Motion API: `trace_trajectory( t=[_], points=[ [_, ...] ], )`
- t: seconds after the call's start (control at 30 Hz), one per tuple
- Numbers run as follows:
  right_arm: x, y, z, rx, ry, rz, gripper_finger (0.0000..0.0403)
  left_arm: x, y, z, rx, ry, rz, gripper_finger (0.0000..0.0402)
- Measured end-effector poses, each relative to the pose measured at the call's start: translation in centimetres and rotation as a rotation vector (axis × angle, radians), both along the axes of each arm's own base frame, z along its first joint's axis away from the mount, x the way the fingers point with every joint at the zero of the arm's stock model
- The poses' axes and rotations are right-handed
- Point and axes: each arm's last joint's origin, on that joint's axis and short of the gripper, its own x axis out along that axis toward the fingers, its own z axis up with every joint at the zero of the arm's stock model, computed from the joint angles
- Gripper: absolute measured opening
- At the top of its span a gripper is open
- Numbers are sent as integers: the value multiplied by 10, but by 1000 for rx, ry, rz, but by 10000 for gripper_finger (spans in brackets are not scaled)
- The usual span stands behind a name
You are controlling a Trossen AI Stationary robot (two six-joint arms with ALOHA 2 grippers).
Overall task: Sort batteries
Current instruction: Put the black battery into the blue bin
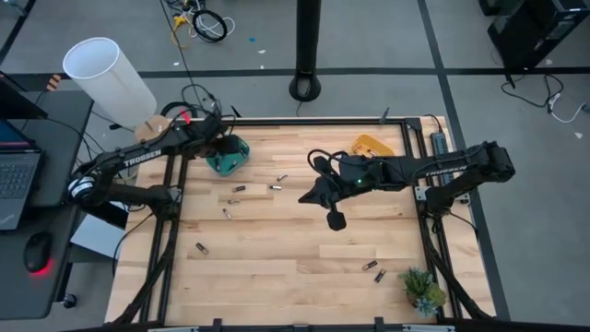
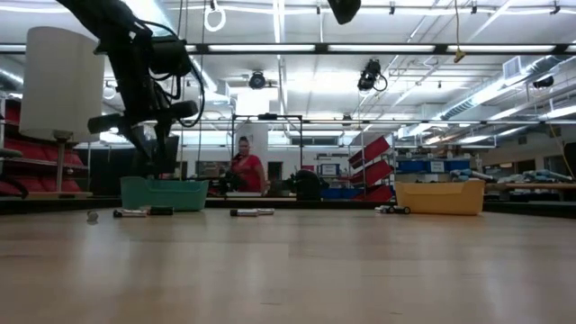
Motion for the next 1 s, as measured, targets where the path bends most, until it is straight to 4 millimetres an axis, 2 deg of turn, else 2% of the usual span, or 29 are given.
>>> trace_trajectory(
  t=[0.07,0.13,0.27,0.4,0.53,0.67,0.83,1.0],
  points=[
    [1,-5,0,-2,2,-25,11,0,0,3,-11,-1,-51,172],
    [0,-11,-2,1,21,-60,11,3,-3,15,17,-42,-140,180],
    [-12,-25,8,39,22,-155,13,12,-23,60,193,-245,-392,172],
    [-30,-33,23,25,-5,-231,11,2,-53,105,382,-551,-542,157],
    [-40,-33,23,4,-16,-260,11,-17,-71,134,512,-765,-521,152],
    [-40,-34,15,-17,-26,-255,14,-31,-77,152,601,-911,-429,152],
    [-37,-34,7,-2,-41,-237,12,-32,-77,168,635,-1103,-364,152],
    [-36,-33,7,18,-62,-240,11,-28,-76,173,629,-1188,-356,152]
  ],
)
